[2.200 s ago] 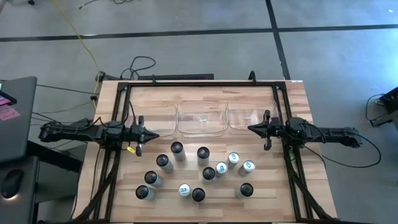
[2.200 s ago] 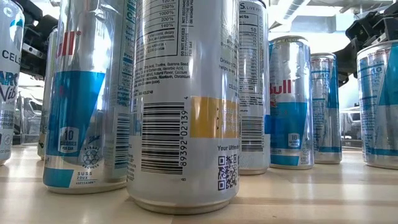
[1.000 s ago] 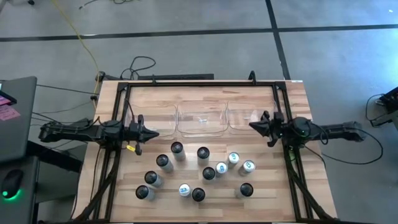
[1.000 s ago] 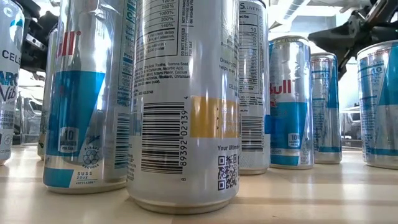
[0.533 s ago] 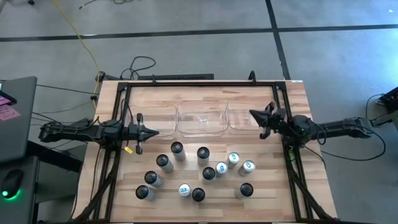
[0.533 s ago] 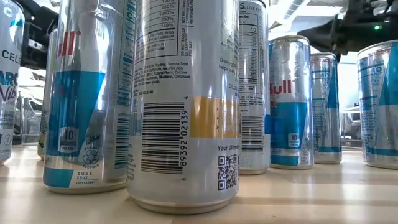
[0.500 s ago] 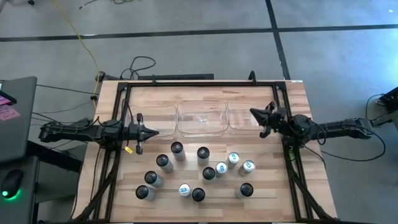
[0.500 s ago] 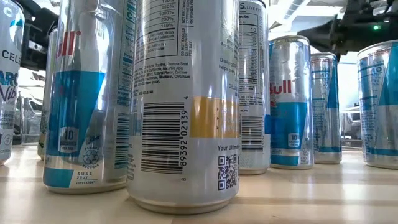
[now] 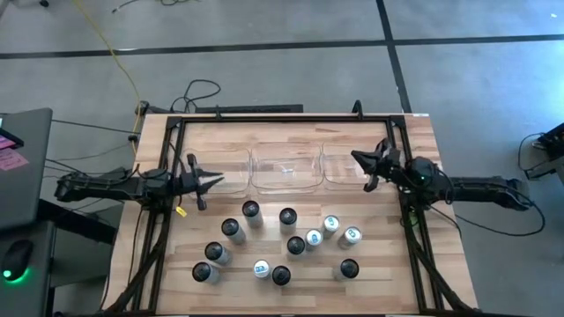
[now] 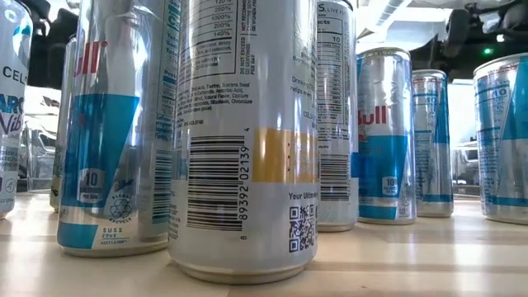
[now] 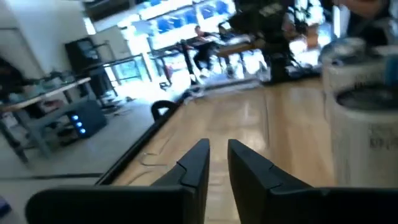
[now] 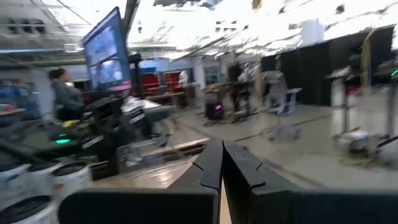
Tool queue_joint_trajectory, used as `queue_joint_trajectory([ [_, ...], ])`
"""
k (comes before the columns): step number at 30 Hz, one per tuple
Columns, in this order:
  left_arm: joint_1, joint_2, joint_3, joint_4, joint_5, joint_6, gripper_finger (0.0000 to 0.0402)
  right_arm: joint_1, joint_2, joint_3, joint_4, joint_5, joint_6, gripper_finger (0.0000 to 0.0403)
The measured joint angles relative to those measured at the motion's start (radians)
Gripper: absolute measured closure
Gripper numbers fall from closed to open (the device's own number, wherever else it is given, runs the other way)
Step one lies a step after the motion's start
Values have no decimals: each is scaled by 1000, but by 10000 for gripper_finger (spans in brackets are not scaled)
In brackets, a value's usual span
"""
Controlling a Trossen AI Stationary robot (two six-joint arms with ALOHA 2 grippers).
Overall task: Sort soda cans
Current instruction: Put the green soda can into the left transparent bin
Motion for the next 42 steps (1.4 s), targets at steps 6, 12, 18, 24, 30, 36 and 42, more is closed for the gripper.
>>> queue_joint_trajectory([
  [6,0,0,0,-2,3,-187,297,-10,57,1,73,-30,-23,369],
  [12,-1,1,1,1,112,-357,224,-24,95,54,51,-106,-36,328],
  [18,-2,0,53,5,135,-338,163,-13,141,87,-5,-125,-89,248],
  [24,-3,38,118,36,152,-331,153,-25,149,87,-2,-65,-82,191],
  [30,-16,205,141,118,210,-366,153,-19,149,87,34,-65,-25,176],
  [36,-58,422,234,147,210,-336,153,-18,149,87,68,-60,17,174],
  [42,-110,556,432,-20,210,-247,153,-10,175,87,29,-58,45,174],
])
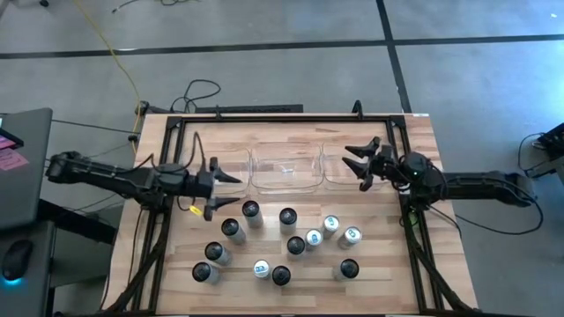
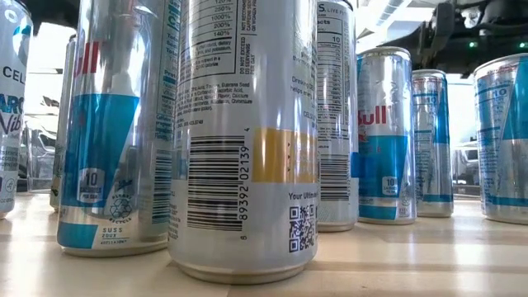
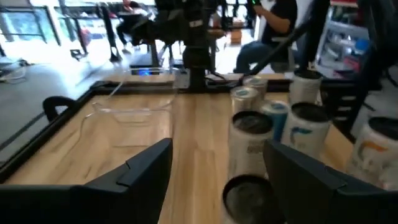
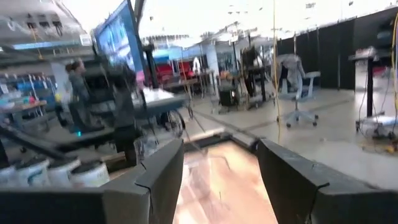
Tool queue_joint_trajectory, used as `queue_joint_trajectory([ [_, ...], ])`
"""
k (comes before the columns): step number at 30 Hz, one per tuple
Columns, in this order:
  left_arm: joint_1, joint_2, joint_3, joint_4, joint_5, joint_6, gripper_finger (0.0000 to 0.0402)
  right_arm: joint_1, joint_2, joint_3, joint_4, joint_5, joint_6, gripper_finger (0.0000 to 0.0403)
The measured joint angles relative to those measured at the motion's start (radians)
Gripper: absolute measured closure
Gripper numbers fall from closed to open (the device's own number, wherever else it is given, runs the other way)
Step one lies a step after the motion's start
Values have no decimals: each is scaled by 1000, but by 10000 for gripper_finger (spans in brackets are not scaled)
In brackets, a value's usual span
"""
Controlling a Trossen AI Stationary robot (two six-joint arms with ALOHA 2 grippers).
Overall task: Sort soda cans
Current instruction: Put the green soda can into the left transparent bin
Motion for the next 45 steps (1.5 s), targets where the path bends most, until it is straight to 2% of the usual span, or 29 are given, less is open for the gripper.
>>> queue_joint_trajectory([
  [4,-39,33,109,-113,26,-109,153,21,40,0,1,0,17,174],
  [14,-75,171,291,-389,-27,-121,153,49,113,0,61,9,54,174],
  [22,-74,302,373,-454,-34,-147,147,49,132,0,63,10,63,174],
  [30,-71,392,473,-625,-34,-191,83,49,136,0,62,10,72,174],
  [37,-66,456,485,-638,-33,-261,28,50,136,0,62,10,80,174],
  [45,-65,532,485,-641,-1,-269,9,50,136,0,58,10,81,174],
])
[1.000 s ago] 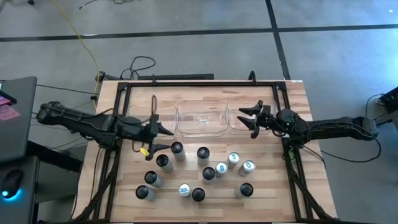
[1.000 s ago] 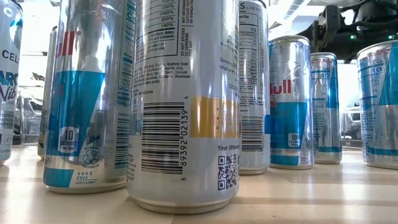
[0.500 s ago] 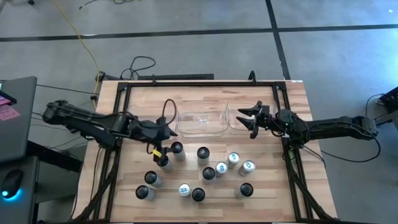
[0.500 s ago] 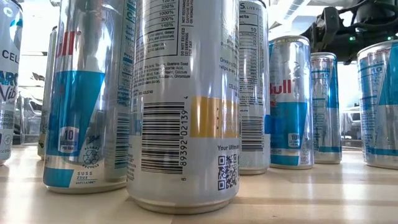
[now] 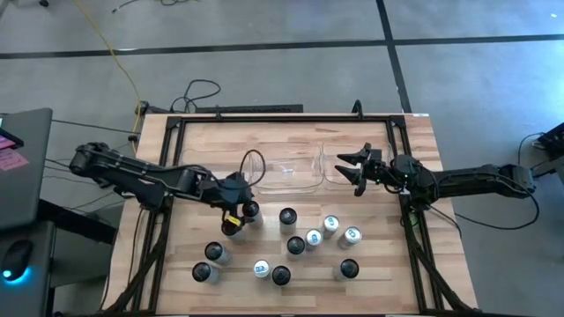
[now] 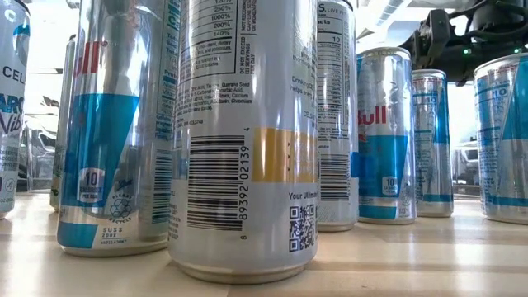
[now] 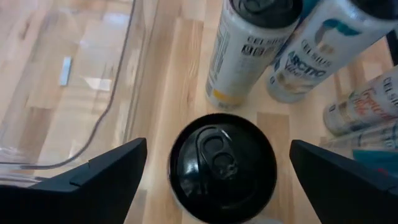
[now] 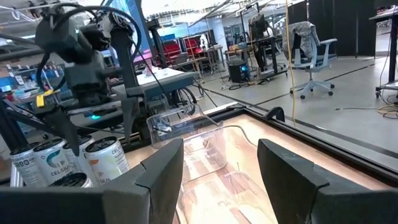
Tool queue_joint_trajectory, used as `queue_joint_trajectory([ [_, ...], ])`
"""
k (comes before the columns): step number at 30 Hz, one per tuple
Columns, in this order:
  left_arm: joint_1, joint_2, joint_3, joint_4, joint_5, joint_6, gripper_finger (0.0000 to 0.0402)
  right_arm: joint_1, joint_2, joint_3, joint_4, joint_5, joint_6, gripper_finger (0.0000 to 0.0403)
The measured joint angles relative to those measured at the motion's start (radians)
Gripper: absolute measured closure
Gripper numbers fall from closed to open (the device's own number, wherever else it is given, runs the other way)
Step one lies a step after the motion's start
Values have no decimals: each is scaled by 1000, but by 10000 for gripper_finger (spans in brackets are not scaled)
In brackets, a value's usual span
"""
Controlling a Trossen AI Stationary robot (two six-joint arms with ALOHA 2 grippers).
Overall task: Sort soda cans
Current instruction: Put the green soda can into the left transparent bin
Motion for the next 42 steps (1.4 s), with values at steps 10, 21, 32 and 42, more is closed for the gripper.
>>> queue_joint_trajectory([
  [10,0,12,0,-17,0,46,15,0,0,0,-4,-1,-1,174],
  [21,0,57,-1,-12,-2,55,80,0,0,0,-5,-6,-2,174],
  [32,4,58,9,-6,-7,72,145,0,0,0,-30,-7,-10,174],
  [42,5,58,198,-207,-94,53,145,0,0,0,-26,-6,14,175],
])
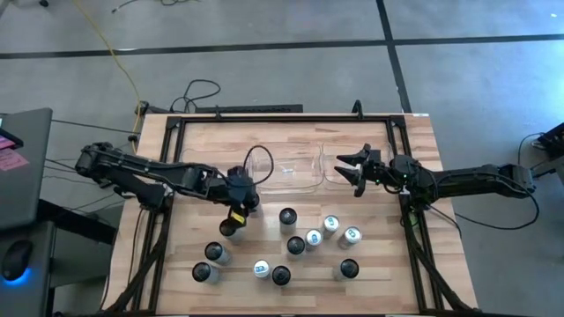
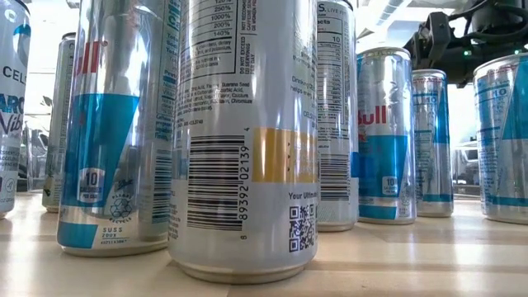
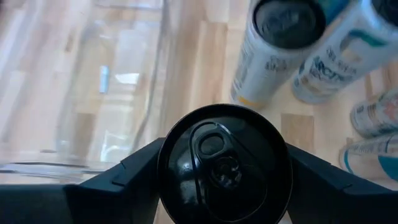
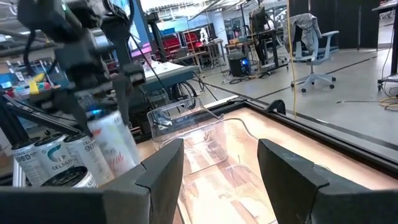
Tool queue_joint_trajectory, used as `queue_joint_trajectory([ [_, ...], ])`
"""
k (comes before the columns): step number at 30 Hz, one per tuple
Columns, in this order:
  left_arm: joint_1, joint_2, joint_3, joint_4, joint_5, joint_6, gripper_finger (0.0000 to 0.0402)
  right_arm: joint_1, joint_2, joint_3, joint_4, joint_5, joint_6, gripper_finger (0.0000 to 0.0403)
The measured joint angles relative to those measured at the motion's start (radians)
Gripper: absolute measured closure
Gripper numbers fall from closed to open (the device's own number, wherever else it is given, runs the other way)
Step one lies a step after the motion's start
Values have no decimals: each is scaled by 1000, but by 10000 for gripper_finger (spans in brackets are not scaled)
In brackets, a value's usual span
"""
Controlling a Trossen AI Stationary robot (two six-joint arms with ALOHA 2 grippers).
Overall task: Sort soda cans
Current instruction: Put the green soda can into the left transparent bin
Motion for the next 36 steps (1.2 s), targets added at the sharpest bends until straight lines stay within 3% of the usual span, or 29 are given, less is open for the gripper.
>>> queue_joint_trajectory([
  [11,62,-1,302,-321,-47,27,145,0,0,0,-7,0,3,175],
  [16,134,-7,367,-449,-111,63,145,-14,0,0,-42,1,-4,175],
  [25,314,-74,210,-372,-104,109,145,-24,0,-1,-119,1,6,175],
  [36,544,-146,-119,-54,79,214,145,-37,0,-1,-121,7,12,175],
])
